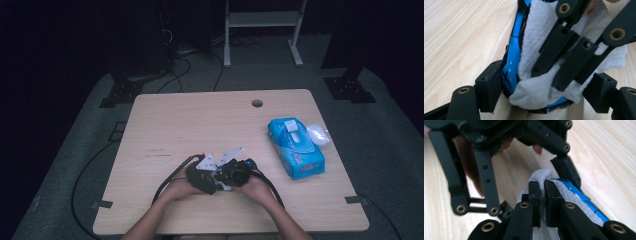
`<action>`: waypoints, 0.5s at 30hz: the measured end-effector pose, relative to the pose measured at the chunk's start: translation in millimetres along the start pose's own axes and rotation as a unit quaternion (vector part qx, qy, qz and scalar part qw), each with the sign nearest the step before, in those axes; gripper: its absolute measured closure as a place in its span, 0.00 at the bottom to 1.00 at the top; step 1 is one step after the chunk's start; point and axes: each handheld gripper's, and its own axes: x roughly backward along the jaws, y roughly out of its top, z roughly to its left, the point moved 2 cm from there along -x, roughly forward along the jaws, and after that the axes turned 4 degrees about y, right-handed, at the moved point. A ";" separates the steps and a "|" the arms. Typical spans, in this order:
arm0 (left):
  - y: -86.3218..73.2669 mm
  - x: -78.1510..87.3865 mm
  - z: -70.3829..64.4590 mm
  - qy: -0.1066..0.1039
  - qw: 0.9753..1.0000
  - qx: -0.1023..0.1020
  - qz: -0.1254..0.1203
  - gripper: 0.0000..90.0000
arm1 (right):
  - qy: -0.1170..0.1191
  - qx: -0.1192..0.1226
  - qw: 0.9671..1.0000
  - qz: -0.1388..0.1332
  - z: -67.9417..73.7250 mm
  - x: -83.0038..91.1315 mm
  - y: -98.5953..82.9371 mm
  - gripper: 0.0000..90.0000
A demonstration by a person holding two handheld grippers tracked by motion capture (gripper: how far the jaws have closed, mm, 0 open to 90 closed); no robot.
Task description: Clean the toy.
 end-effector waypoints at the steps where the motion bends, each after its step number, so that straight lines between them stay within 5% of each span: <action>1: 0.0 0.0 -0.1 0.001 1.000 0.000 0.000 0.28 | -0.020 0.003 1.000 -0.005 -2.1 0.8 0.8 0.94; 6: 0.0 0.0 0.3 -0.001 1.000 -0.002 0.000 0.28 | -0.061 -0.031 0.997 -0.025 -23.0 11.1 -4.9 0.94; 15: -0.1 0.1 0.0 0.000 1.000 0.000 0.000 0.28 | -0.041 -0.021 0.999 -0.018 -12.4 -0.1 -0.3 0.94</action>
